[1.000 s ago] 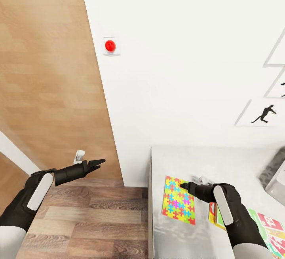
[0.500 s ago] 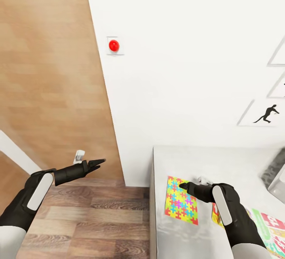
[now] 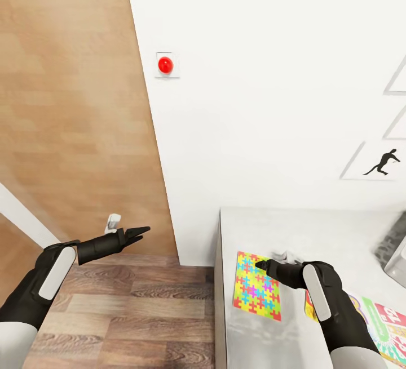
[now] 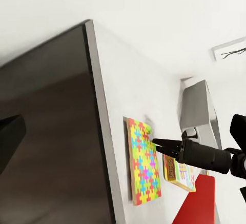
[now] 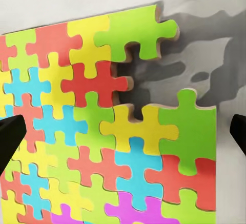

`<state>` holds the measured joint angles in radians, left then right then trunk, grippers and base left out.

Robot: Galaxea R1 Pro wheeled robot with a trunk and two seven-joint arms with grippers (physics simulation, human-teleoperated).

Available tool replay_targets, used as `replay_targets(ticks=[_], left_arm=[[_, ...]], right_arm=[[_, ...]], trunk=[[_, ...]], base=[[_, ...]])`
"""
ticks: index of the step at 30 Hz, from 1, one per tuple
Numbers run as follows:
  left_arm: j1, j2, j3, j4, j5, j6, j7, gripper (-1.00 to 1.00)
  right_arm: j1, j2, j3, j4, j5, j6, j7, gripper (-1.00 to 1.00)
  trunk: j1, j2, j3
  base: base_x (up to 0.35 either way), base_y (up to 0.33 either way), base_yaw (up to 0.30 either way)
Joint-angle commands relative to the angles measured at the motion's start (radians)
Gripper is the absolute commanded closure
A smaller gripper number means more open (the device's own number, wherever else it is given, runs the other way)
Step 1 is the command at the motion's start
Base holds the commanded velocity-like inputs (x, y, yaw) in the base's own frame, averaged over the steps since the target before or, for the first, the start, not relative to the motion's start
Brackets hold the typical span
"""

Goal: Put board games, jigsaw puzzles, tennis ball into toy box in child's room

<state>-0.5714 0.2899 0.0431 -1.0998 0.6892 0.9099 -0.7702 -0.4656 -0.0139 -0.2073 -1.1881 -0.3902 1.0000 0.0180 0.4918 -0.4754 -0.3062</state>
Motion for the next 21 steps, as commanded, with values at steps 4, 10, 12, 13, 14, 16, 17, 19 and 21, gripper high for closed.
replay_targets(ticks=[4,10,12,13,14,16,17,19,21], left_arm=[[-0.001,0.000,-0.001,0.000,0.000,0.005,-0.003,-1.00],[0.000,0.000,-0.001,0.000,0.000,0.004,-0.003,-1.00],[0.000,0.000,-0.002,0.000,0.000,0.004,-0.003,-1.00],[0.000,0.000,-0.002,0.000,0.000,0.004,-0.003,-1.00],[0.000,0.000,-0.002,0.000,0.000,0.004,-0.004,-1.00],[-0.001,0.000,-0.001,0.000,0.000,0.004,-0.004,-1.00],[-0.001,0.000,0.000,0.000,0.000,0.004,-0.004,-1.00],[-0.001,0.000,-0.002,0.000,0.000,0.004,-0.003,-1.00],[-0.001,0.000,-0.003,0.000,0.000,0.004,-0.003,-1.00]], right_arm=[[-0.001,0.000,-0.001,-0.001,0.001,0.005,0.002,-1.00],[-0.001,0.001,-0.001,-0.001,0.001,0.004,0.002,-1.00],[-0.001,0.001,-0.001,-0.001,0.001,0.004,0.002,-1.00],[-0.001,0.002,-0.001,-0.001,0.001,0.004,0.002,-1.00],[-0.001,0.002,-0.001,-0.001,0.001,0.003,0.002,-1.00],[-0.001,0.002,-0.001,-0.001,0.001,0.003,0.002,-1.00],[-0.001,0.002,-0.001,-0.001,0.001,0.003,0.002,-1.00],[-0.001,0.003,-0.001,-0.001,0.001,0.003,0.002,-1.00],[-0.001,0.003,-0.001,-0.001,0.001,0.003,0.002,-1.00]], trunk=[[0.000,-0.002,-0.002],[0.000,-0.002,-0.002],[0.000,-0.002,-0.002],[0.000,-0.002,-0.002],[0.000,-0.002,-0.002],[0.000,-0.002,-0.002],[0.000,-0.002,-0.002],[0.000,-0.002,-0.002],[0.000,-0.002,-0.002]], base=[[-0.013,0.047,0.000],[-0.026,0.066,0.000],[-0.106,0.080,0.000],[-0.148,0.139,0.000],[-0.140,0.139,0.000],[-0.091,0.090,0.000],[-0.039,0.039,0.000],[-0.024,0.059,0.000],[-0.008,0.162,0.000]])
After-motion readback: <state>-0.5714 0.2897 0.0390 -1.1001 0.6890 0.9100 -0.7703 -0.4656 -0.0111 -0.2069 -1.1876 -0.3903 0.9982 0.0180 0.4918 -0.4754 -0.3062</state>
